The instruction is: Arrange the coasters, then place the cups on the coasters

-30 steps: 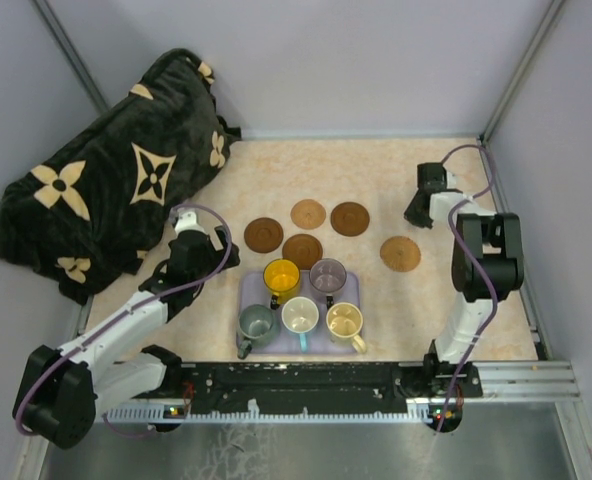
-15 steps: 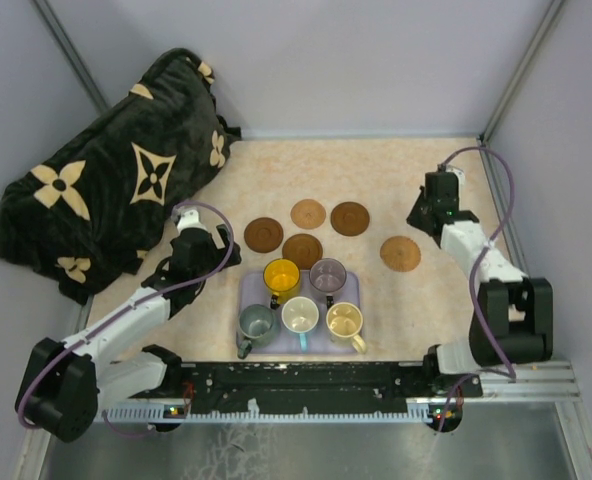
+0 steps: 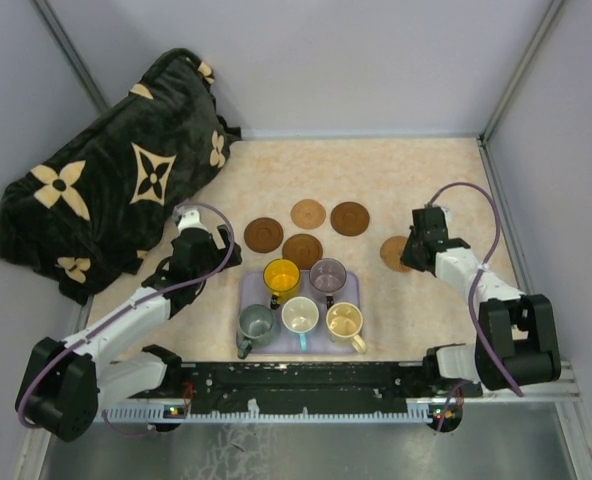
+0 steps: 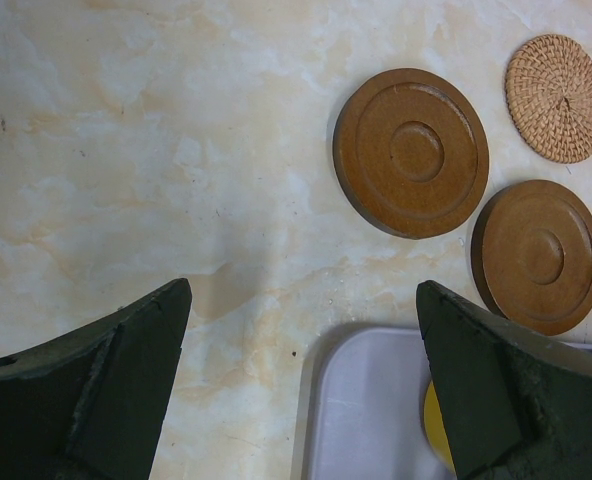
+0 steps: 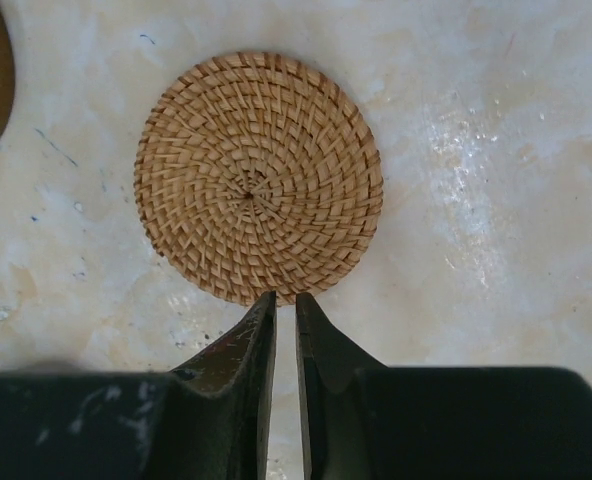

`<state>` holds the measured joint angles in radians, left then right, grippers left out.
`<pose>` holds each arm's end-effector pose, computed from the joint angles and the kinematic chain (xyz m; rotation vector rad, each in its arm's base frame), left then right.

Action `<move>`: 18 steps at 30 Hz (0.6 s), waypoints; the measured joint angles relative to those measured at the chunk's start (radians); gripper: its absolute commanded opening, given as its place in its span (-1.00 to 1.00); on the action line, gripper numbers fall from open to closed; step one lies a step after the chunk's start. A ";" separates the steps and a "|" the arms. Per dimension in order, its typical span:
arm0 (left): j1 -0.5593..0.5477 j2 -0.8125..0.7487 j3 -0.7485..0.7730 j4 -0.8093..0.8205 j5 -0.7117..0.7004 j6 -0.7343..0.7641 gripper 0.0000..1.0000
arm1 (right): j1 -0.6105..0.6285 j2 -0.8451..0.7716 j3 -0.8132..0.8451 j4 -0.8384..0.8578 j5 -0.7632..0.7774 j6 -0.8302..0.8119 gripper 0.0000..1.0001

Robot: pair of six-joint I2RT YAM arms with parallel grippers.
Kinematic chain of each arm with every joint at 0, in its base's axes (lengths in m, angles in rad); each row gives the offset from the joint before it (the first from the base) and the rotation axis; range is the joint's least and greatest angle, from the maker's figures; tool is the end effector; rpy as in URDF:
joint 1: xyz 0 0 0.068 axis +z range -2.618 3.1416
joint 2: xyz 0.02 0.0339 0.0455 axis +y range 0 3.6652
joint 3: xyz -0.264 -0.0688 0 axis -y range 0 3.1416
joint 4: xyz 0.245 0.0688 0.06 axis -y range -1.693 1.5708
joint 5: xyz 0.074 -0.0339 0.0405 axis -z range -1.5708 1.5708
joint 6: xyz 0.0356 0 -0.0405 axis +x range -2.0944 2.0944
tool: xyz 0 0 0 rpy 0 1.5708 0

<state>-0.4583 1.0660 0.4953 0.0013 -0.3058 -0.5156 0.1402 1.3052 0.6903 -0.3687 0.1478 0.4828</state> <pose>0.2037 -0.0885 0.2045 -0.2387 2.1076 -0.2533 0.2443 0.0292 0.1850 0.4887 2.4917 0.0563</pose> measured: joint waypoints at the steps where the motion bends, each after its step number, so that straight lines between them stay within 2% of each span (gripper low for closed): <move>1: 0.000 0.002 0.000 0.000 0.001 0.000 1.00 | 0.000 0.003 -0.002 0.002 0.001 0.000 -0.50; 5: 0.000 0.009 0.000 0.000 0.004 0.000 1.00 | 0.000 0.047 -0.001 0.016 0.006 -0.003 -0.35; 18: 0.000 0.036 0.000 0.007 0.008 -0.003 1.00 | 0.014 0.166 0.065 0.034 0.060 -0.027 -0.34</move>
<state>-0.4583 1.1023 0.4953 0.0082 -0.2981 -0.5190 0.1547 1.4712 0.7555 -0.3344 0.2077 0.4561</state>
